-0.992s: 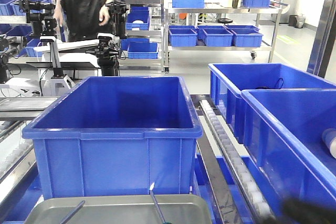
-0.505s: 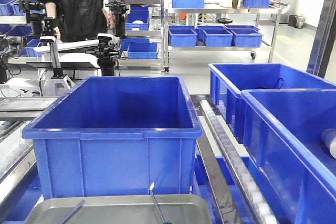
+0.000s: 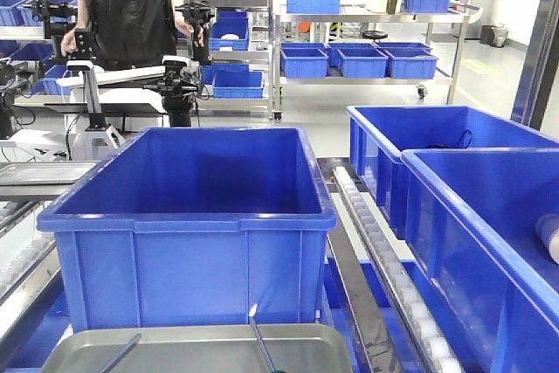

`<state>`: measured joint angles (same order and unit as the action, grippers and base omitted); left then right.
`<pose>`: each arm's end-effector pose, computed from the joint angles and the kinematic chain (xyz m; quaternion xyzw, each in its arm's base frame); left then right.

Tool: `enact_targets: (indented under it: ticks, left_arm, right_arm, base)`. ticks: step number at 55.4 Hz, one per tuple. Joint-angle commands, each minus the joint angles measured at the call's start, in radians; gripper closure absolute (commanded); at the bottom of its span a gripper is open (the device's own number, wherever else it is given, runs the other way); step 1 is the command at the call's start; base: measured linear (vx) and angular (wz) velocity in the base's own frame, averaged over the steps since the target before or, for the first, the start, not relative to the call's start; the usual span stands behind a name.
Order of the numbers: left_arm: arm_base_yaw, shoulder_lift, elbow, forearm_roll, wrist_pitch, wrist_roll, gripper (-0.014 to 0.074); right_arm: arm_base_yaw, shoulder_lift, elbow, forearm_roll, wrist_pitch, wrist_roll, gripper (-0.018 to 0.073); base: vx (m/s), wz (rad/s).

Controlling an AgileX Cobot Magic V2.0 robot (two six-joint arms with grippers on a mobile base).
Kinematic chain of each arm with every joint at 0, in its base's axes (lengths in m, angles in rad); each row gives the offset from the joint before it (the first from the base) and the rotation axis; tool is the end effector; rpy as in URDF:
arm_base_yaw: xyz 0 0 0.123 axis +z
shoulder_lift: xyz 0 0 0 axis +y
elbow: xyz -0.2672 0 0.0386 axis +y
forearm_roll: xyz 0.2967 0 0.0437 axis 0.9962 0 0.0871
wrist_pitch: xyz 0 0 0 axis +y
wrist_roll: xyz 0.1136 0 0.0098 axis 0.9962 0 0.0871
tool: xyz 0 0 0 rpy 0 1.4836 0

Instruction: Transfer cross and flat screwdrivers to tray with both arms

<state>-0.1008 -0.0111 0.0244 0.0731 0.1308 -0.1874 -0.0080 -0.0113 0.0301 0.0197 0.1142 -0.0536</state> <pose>0.1429 -0.0133 0.1918 -0.0084 0.7268 -0.0705 0.6832 0.1437 -0.0009 0.1913 -0.0102 0.7230 -0.0137 0.6906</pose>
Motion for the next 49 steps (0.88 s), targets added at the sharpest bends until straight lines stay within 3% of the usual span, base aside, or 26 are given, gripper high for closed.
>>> enact_targets:
  ticks: [1, 49]
  left_arm:
    - [0.0, -0.004, -0.023, 0.0, -0.082, -0.008, 0.0603]
    - [0.0, -0.004, -0.023, 0.0, -0.082, -0.008, 0.0602]
  right_arm:
    - [0.018, -0.006, 0.008, -0.025, -0.09, -0.005, 0.0567]
    - [0.015, -0.005, 0.008, -0.02, -0.09, -0.005, 0.0567]
  base:
    - [0.0, 0.0]
    - [0.0, 0.0]
